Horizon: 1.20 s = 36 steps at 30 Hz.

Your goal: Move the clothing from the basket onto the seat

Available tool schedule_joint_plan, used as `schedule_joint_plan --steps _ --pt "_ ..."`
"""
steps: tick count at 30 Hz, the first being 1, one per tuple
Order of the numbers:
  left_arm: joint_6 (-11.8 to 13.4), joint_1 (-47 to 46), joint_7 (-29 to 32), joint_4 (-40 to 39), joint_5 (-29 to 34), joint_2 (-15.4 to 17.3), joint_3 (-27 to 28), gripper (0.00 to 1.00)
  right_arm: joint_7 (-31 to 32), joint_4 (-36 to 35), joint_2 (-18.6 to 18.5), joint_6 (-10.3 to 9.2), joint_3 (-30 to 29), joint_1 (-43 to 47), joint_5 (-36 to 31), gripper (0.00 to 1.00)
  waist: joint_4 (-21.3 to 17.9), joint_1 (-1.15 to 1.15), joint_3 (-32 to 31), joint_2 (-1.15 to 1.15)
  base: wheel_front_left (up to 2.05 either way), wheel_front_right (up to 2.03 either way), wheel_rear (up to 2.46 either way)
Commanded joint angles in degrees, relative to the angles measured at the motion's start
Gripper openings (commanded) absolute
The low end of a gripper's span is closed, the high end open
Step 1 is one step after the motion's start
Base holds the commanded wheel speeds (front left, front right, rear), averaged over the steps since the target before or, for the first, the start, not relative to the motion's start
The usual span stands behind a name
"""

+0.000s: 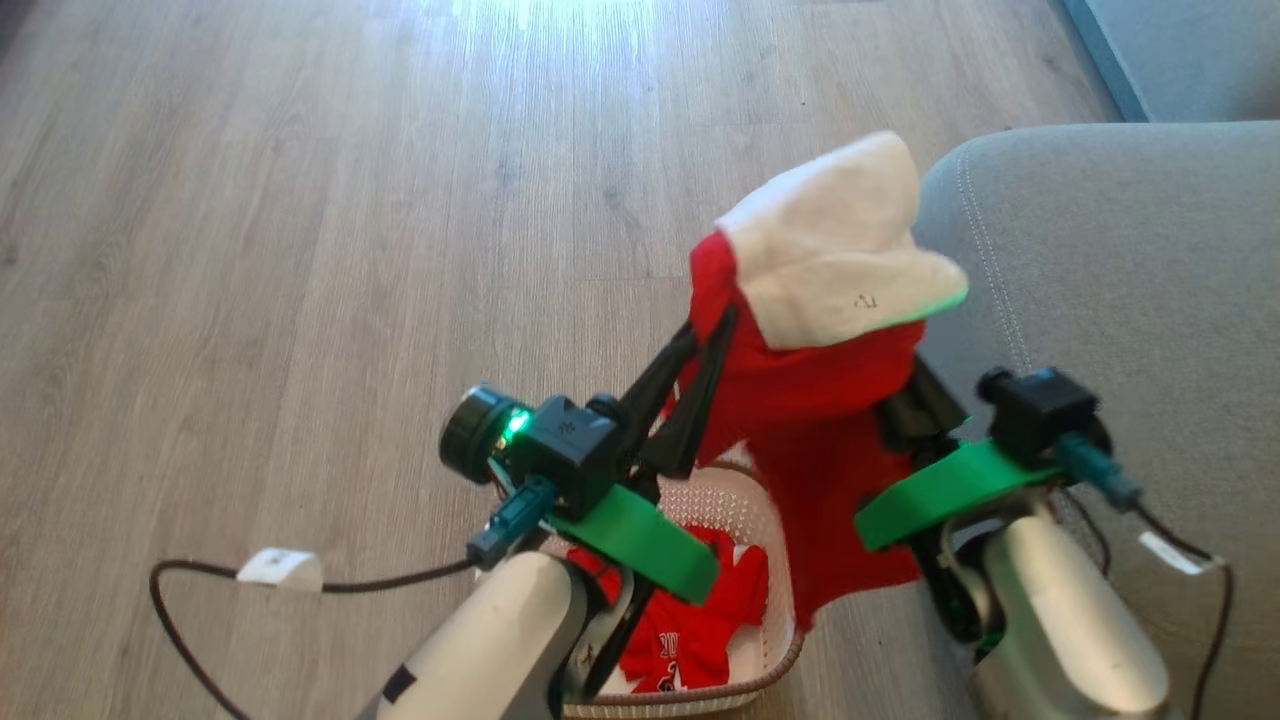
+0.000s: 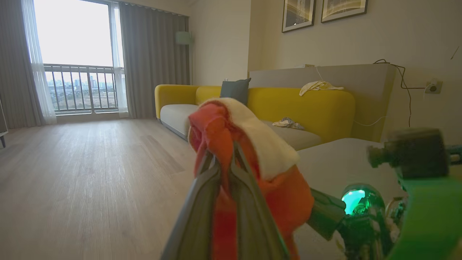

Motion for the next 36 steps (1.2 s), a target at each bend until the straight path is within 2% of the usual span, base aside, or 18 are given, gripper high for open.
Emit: schedule_joint_plan --steps 1,9,14,26,32,33,34,35,36 --pt "-0.76 -0.82 -0.29 -0.81 0.73 0.26 2.58 0.00 -0.14 -3.27 0.88 0.40 -0.70 -1.63 0.71 0.00 -0.03 0.00 0.02 0.00 0.00 0.00 0.00" --pt "-4.34 1.61 -0.29 3.25 0.92 0.26 1.53 0.00 -0.14 -7.56 0.88 0.40 -3.99 -0.95 1.42 0.00 -0.12 0.00 -0.04 0.00 0.00 0.00 0.00" --pt "-5.66 2.07 -0.29 5.22 0.49 0.26 -0.05 0.00 -0.14 -9.16 0.88 0.40 -4.50 -0.22 1.74 0.00 -0.02 0.00 -0.04 0.00 0.00 0.00 0.00" --pt "-6.87 2.46 -0.29 12.58 1.04 0.26 -4.74 0.00 -0.14 -10.10 0.88 0.40 -2.44 1.53 1.35 0.00 -0.57 0.00 0.25 0.00 0.00 0.00 0.00" --pt "-7.20 2.52 -0.29 14.56 -1.16 0.26 -5.37 0.00 -0.14 -9.73 0.88 0.40 -2.06 1.39 1.04 0.00 -0.96 0.00 0.56 0.00 0.00 0.00 0.00" --pt "-7.18 2.45 -0.29 14.66 -1.23 0.26 -5.47 0.07 -0.14 -9.74 0.88 0.40 -2.15 1.34 1.01 0.00 -0.99 0.00 0.58 0.00 0.00 0.00 0.00" --pt "-7.12 2.35 -0.29 14.76 -1.12 0.26 -5.55 0.38 -0.14 -9.78 0.88 0.40 -2.33 1.30 0.94 0.00 -1.01 0.00 0.58 0.00 0.00 0.00 0.00" --pt "-6.98 2.24 -0.29 14.79 -0.88 0.26 -5.59 0.54 -0.14 -9.84 0.88 0.40 -2.53 1.25 0.91 0.00 -1.01 0.00 0.61 0.00 0.00 0.00 0.00" --pt "-6.83 2.17 -0.29 14.78 -0.61 0.26 -5.56 0.85 -0.14 -9.92 0.88 0.40 -2.76 1.19 0.88 0.00 -1.00 0.00 0.64 0.00 0.00 0.00 0.00"
